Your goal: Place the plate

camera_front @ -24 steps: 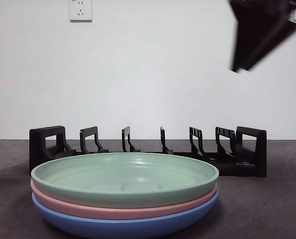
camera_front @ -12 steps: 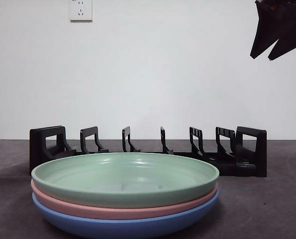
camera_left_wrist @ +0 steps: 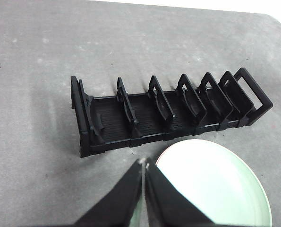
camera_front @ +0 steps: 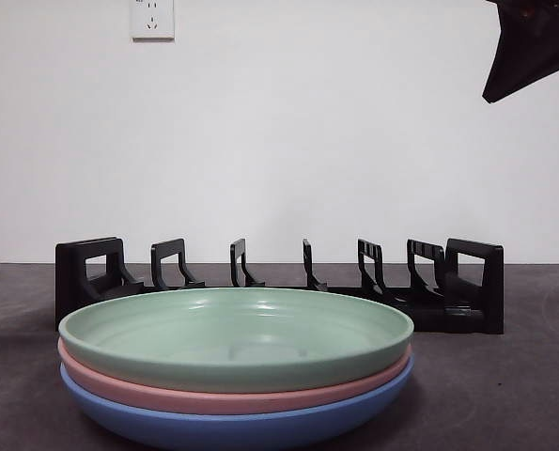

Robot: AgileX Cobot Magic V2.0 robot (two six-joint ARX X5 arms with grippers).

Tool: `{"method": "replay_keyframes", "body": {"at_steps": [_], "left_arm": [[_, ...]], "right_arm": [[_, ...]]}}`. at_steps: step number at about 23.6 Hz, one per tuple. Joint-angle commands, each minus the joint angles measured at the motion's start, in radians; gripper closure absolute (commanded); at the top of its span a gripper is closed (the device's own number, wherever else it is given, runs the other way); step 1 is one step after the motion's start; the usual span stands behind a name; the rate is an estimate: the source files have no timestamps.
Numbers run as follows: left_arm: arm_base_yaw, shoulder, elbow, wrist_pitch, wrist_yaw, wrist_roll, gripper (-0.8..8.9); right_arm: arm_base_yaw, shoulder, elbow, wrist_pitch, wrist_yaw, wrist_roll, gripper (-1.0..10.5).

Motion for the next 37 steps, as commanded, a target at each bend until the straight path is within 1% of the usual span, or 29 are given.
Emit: {"method": "replay_keyframes", "body": {"at_steps": [1, 2, 4, 6, 8, 10, 12, 13, 16, 18, 19, 29, 37], "left_arm": [[-0.002, -0.001, 0.016, 0.01, -0.003, 0.025, 8.06], [0.003, -0.013, 0.005, 0.026, -0.019, 0.108, 8.06], [0.046, -0.092, -0.092, 0.121, -0.048, 0.186, 8.06], [0.122, -0.21, -0.261, 0.265, -0.047, 0.243, 8.06], [0.224, -0.332, -0.437, 0.394, -0.047, 0.271, 8.06], [0.324, -0.441, -0.595, 0.497, -0.042, 0.277, 8.06], [0.401, -0.529, -0.708, 0.526, 0.011, 0.276, 8.06], [0.422, -0.555, -0.737, 0.526, 0.03, 0.276, 8.06], [0.461, -0.617, -0.806, 0.542, 0.039, 0.259, 8.06], [0.472, -0.616, -0.855, 0.609, 0.038, 0.23, 8.06], [0.472, -0.616, -0.864, 0.613, 0.038, 0.227, 8.06], [0.474, -0.615, -0.863, 0.599, 0.038, 0.218, 8.06], [0.474, -0.615, -0.863, 0.599, 0.038, 0.218, 8.06]], "right_arm": [[0.003, 0.002, 0.009, 0.033, 0.0, 0.016, 9.3], [0.003, 0.002, 0.009, 0.04, 0.0, 0.016, 9.3], [0.003, 0.002, 0.009, 0.048, 0.0, 0.016, 9.3], [0.003, 0.002, 0.009, 0.048, 0.0, 0.016, 9.3], [0.003, 0.002, 0.009, 0.048, 0.0, 0.016, 9.3], [0.003, 0.002, 0.009, 0.048, 0.0, 0.016, 9.3], [0.003, 0.002, 0.009, 0.048, 0.0, 0.016, 9.3], [0.003, 0.002, 0.009, 0.048, 0.0, 0.016, 9.3], [0.003, 0.002, 0.009, 0.048, 0.0, 0.015, 9.3], [0.003, 0.002, 0.009, 0.049, 0.0, 0.016, 9.3], [0.003, 0.002, 0.009, 0.05, 0.0, 0.016, 9.3], [0.003, 0.0, 0.009, 0.095, 0.0, 0.016, 9.3], [0.003, 0.0, 0.009, 0.095, 0.0, 0.016, 9.3]]}}
